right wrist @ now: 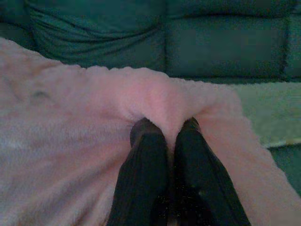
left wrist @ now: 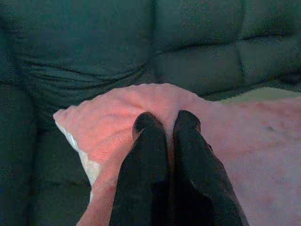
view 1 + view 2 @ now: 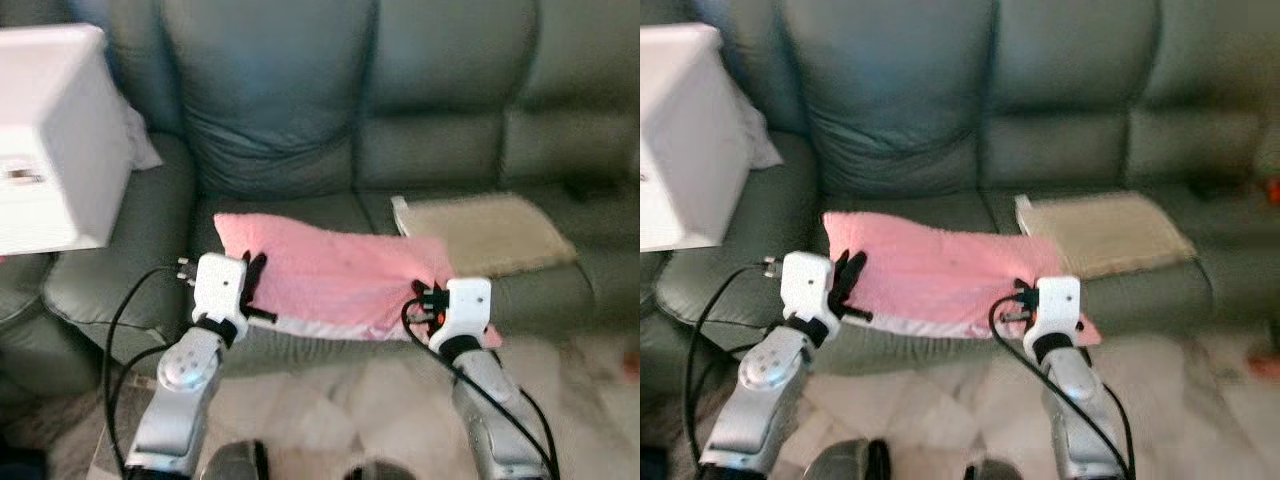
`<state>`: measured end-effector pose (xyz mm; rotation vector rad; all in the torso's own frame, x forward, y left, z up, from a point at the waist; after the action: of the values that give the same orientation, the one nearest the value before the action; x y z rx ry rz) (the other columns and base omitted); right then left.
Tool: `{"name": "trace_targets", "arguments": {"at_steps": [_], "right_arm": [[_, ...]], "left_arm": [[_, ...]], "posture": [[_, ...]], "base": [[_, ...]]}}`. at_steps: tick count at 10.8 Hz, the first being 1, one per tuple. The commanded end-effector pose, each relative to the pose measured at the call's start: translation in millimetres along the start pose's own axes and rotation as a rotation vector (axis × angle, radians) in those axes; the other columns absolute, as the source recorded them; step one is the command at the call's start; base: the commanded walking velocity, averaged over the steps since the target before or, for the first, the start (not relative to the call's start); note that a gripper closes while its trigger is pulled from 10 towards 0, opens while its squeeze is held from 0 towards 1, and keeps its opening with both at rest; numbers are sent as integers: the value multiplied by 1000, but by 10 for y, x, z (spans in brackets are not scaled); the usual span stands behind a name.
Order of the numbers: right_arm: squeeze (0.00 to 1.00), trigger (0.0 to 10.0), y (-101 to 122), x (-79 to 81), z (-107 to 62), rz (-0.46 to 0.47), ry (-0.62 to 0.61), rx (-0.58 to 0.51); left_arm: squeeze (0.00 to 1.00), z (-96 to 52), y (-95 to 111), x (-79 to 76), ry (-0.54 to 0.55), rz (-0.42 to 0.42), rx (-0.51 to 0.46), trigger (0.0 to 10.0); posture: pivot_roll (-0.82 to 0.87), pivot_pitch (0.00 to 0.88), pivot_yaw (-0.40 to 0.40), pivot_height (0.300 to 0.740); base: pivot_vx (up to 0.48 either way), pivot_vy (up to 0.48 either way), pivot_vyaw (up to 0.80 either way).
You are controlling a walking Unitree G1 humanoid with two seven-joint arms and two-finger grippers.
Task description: Move the pillow to the sofa
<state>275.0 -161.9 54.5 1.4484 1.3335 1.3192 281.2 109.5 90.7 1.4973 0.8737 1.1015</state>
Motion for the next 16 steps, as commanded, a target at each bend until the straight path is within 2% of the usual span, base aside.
{"name": "trace_targets", "arguments": {"at_steps": [1,7,11,16], "right_arm": [[0,10000,105,25,-2,-20,22,-45],[0,10000,94,34,5,-17,26,-43],[0,10000,102,78,-4,-7,55,-49],[0,10000,108,42,-7,-6,44,-42]], "left_arm": [[0,22,100,-17,-10,3,-44,10000],[0,26,104,-15,-12,4,-46,10000],[0,24,96,-18,-8,4,-42,10000],[0,24,83,1,17,16,-39,10000]], "posture": [[-62,26,-74,740],[-59,24,-70,740],[-63,30,-69,740],[-68,38,-73,740]], "base": [[270,0,694],[328,0,102],[331,0,667],[0,0,0]]}}
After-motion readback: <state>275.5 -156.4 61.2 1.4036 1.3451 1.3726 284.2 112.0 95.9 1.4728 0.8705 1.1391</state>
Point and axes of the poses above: a point about 5 cm out from each wrist's last joint towards the gripper, its own z axis pointing out of the wrist towards the gripper, its own y axis along the axis of the wrist's last joint, x = y × z, the point moved 3 cm from there along z, pointing out of the wrist towards the gripper, and after that the axes turned 10 degrees about z, right-handed, at the moved point
